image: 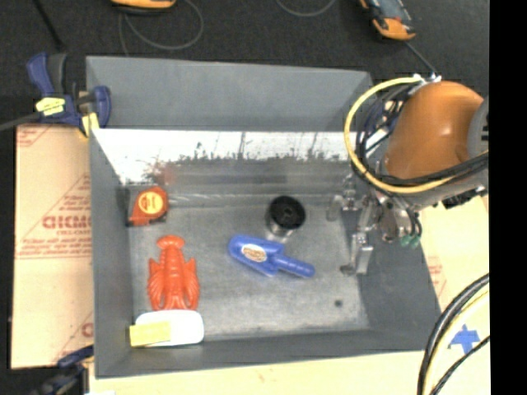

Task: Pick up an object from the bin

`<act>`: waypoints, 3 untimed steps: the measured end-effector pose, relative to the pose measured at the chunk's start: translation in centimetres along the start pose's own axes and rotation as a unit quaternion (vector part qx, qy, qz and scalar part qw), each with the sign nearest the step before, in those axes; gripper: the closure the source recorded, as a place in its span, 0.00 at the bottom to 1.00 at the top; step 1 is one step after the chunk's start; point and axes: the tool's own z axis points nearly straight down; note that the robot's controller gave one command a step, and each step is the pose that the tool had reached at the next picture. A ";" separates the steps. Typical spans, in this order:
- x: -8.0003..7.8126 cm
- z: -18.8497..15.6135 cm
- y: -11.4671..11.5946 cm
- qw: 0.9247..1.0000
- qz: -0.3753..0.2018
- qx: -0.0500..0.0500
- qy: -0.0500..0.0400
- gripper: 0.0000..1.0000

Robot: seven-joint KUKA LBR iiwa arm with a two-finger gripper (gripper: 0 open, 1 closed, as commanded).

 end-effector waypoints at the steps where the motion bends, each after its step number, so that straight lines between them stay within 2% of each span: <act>1: 0.0 0.0 0.0 1.000 0.000 0.000 0.000 0.00; 2: 0.7 4.4 2.1 1.000 0.009 0.000 -0.004 0.00; 3: -1.7 7.8 1.5 1.000 -0.003 -0.001 0.001 0.00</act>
Offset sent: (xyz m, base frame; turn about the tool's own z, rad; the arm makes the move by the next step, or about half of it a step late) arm -0.0155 0.0388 -0.0818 0.0240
